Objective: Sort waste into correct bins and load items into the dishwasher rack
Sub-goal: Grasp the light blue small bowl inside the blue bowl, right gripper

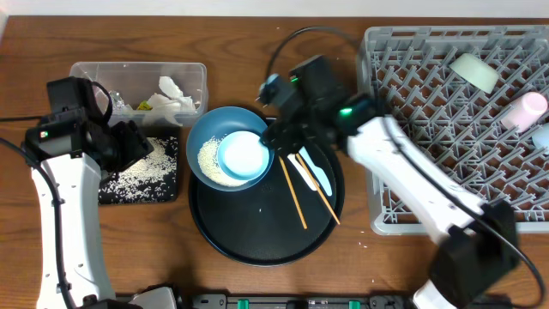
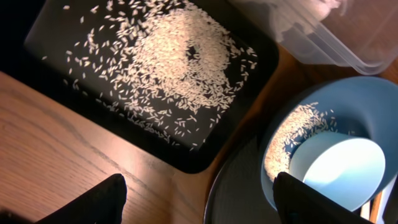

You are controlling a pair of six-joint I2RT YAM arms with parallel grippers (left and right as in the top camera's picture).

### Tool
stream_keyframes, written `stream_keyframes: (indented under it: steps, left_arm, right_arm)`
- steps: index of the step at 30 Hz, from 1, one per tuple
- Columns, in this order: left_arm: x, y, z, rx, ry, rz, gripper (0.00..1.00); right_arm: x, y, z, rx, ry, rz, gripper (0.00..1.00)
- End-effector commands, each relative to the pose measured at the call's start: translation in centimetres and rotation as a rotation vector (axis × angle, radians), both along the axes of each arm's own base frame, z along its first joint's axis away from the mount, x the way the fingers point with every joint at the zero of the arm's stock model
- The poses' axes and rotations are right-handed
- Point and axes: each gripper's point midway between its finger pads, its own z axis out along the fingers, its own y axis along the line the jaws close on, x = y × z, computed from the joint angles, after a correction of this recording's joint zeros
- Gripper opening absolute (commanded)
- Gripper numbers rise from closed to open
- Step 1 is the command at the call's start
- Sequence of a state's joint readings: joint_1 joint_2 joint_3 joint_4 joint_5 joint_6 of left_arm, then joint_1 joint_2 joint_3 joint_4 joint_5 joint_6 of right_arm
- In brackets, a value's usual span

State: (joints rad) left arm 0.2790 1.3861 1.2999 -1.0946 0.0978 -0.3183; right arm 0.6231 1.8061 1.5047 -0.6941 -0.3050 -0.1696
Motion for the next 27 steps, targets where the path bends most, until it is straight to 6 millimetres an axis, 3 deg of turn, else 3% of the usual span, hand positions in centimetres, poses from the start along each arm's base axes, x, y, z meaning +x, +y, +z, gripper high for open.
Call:
stream_keyframes:
  steps: [1, 6, 17, 27]
  left_arm:
    - [-0.2, 0.0, -0.4, -0.021, 0.013, 0.036, 0.78]
    - [-0.2, -0.1, -0.5, -0.021, 0.014, 0.036, 0.79]
    - [-0.5, -0.1, -1.0, -0.025, 0.027, 0.036, 0.79]
    - [-0.5, -0.1, -1.0, -0.025, 0.028, 0.036, 0.80]
  right_arm:
    - [0.4, 1.4, -3.2, -0.080, -0.022, 0.028, 0.78]
    - [1.2, 2.8, -6.5, -0.119, -0.037, 0.032, 0.78]
    - [1.2, 3.0, -10.1, -0.154, 0.006, 0.038, 0.75]
    - [0.5, 3.4, -11.2, -0.168, 0.027, 0.055, 0.63]
